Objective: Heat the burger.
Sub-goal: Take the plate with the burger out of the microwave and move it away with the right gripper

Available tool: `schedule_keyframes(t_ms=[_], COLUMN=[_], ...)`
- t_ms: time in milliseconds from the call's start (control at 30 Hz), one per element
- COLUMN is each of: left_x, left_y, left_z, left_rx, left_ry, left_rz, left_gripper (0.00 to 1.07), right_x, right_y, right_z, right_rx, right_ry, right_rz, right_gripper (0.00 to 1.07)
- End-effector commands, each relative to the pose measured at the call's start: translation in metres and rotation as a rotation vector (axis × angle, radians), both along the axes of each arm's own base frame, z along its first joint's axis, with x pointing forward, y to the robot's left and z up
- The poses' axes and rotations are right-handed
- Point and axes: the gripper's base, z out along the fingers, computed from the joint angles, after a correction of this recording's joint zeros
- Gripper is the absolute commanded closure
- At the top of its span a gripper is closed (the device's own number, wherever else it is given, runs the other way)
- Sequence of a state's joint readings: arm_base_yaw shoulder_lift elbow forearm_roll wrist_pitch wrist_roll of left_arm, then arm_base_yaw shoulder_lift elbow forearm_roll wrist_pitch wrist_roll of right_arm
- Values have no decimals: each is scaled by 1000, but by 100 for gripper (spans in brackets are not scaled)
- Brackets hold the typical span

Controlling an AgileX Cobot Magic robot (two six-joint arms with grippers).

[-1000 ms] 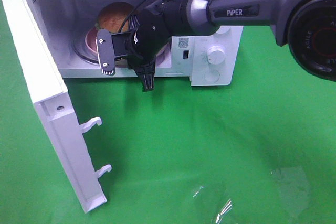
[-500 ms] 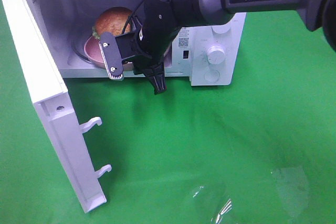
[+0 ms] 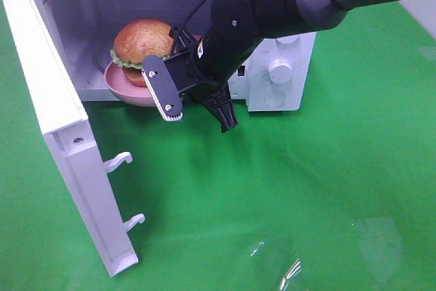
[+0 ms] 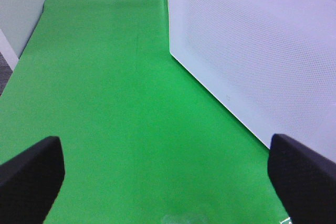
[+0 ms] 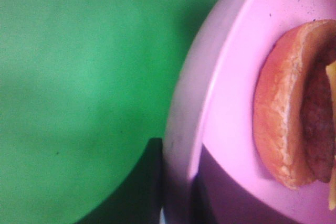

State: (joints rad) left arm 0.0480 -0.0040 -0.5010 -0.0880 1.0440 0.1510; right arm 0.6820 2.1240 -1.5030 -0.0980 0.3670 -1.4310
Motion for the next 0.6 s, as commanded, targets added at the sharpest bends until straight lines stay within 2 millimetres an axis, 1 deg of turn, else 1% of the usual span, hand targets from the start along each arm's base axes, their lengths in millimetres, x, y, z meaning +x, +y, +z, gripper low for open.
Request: schedule_keyframes(t_ms=[33, 67, 100, 133, 167, 233, 267, 300, 333, 367, 433, 533, 600], left_x=[-3, -3, -3, -3, -3, -3, -3, -3, -3, -3, -3, -3, -3], left_y=[0, 0, 0, 0, 0, 0, 0, 0, 0, 0, 0, 0, 0], left_z=[-1, -1, -1, -1, -1, -1, -1, -1, -1, -1, -1, -1, -1], left_rx=[-9, -9, -9, -9, -9, -9, -9, -9, -9, -9, -9, -9, -9], left_ry=[-17, -17, -17, -17, -17, -17, -17, -17, -17, -17, -17, -17, -17], left_rz=[5, 5, 5, 5, 5, 5, 5, 5, 5, 5, 5, 5, 5], left_gripper=[9, 9, 9, 9, 9, 9, 9, 9, 9, 9, 9, 9, 9], right_x=[-4, -4, -8, -8, -14, -17, -23, -23, -29, -29, -37, -42, -54], right_y=[-9, -9, -11, -11, -14, -16, -20, -20, -23, -23, -30, -34, -43], right_z=[22, 22, 27, 27, 28, 29, 29, 29, 29, 29, 32, 35, 43], right_rx=[59, 59, 85, 85, 88, 89, 86, 86, 84, 84, 81, 89, 100], right_ry=[-63, -63, -69, -69, -61, -62, -56, -56, -51, -51, -48, -61, -78], right_rz=[4, 4, 5, 5, 16, 25, 39, 39, 48, 48, 54, 53, 52], right_gripper=[107, 107, 107, 107, 107, 107, 107, 107, 107, 107, 107, 107, 107])
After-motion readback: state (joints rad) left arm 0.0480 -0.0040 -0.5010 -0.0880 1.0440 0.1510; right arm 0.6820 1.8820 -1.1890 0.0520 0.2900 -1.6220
